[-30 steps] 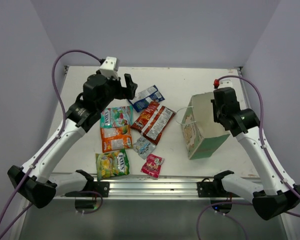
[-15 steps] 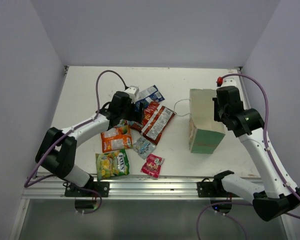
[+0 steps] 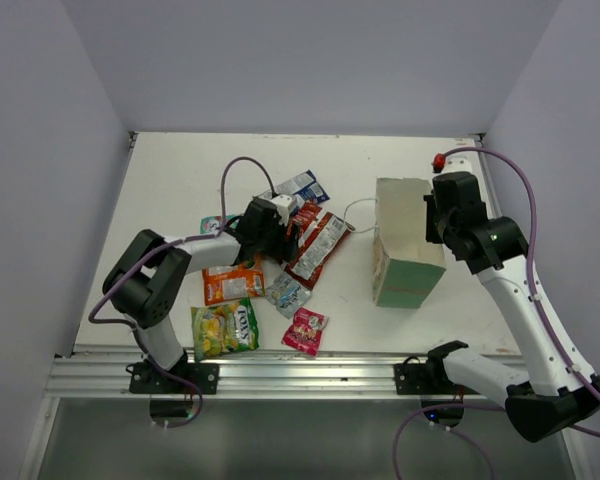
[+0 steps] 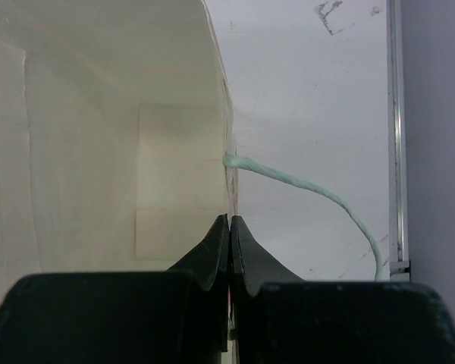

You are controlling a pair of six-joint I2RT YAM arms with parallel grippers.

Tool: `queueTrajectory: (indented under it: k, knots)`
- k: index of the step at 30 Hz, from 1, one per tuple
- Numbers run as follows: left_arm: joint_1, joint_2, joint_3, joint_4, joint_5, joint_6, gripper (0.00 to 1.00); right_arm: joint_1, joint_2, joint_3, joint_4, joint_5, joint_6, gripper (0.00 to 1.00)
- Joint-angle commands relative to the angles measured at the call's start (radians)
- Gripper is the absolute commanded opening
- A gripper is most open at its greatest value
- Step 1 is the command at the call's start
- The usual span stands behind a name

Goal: Place the snacks into the paper bag

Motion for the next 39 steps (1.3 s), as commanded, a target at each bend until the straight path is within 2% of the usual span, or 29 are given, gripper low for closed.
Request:
queueTrajectory:
  k: [1,2,3,4,7,8,11,14,17,18,21,25,33,39]
  knots:
    - [-0.010,0.034,0.022,0.044,0.022,0.036,0.58,-0.004,0.007,0.038,0.021,-0.018,0.016,0.00]
    - [-0.010,0.025,0.023,0.031,0.004,0.035,0.35,-0.004,0.007,0.035,0.021,-0.015,0.016,0.00]
    - [-0.012,0.016,0.031,0.022,-0.008,0.033,0.21,-0.004,0.009,0.030,0.021,-0.016,0.018,0.00]
    - [-0.010,0.006,0.040,0.005,-0.030,0.030,0.00,-0.004,0.006,0.029,0.021,-0.018,0.024,0.00]
    - [-0.014,-0.056,0.077,-0.058,-0.108,0.029,0.00,-0.004,0.003,0.004,0.030,-0.024,0.033,0.00]
    - [-0.017,-0.116,0.088,-0.131,-0.189,0.026,0.00,-0.004,0.003,0.000,0.035,-0.026,0.036,0.00]
    - [-0.024,-0.281,0.141,-0.186,-0.278,0.001,0.00,-0.004,0.001,-0.013,0.035,-0.029,0.041,0.00]
    - [-0.027,-0.389,0.273,-0.261,-0.275,-0.031,0.00,-0.004,-0.006,-0.019,0.030,-0.026,0.042,0.00]
    - [-0.038,-0.423,0.437,-0.311,-0.213,-0.059,0.00,-0.004,-0.011,-0.026,0.029,-0.026,0.044,0.00]
    - [-0.052,-0.425,0.507,-0.318,-0.199,-0.072,0.00,-0.004,-0.013,-0.028,0.027,-0.027,0.045,0.00]
    - [-0.099,-0.431,0.595,-0.320,-0.162,-0.102,0.00,-0.004,-0.017,-0.033,0.024,-0.029,0.045,0.00]
    - [-0.148,-0.426,0.602,-0.221,-0.044,-0.164,0.00,-0.004,-0.023,-0.040,0.026,-0.030,0.053,0.00]
    - [-0.343,-0.307,0.651,-0.128,-0.054,-0.178,0.00,-0.004,-0.045,-0.043,0.015,-0.032,0.061,0.00]
    - [-0.403,-0.247,0.694,-0.095,-0.033,-0.181,0.00,-0.004,-0.071,-0.054,0.004,-0.032,0.071,0.00]
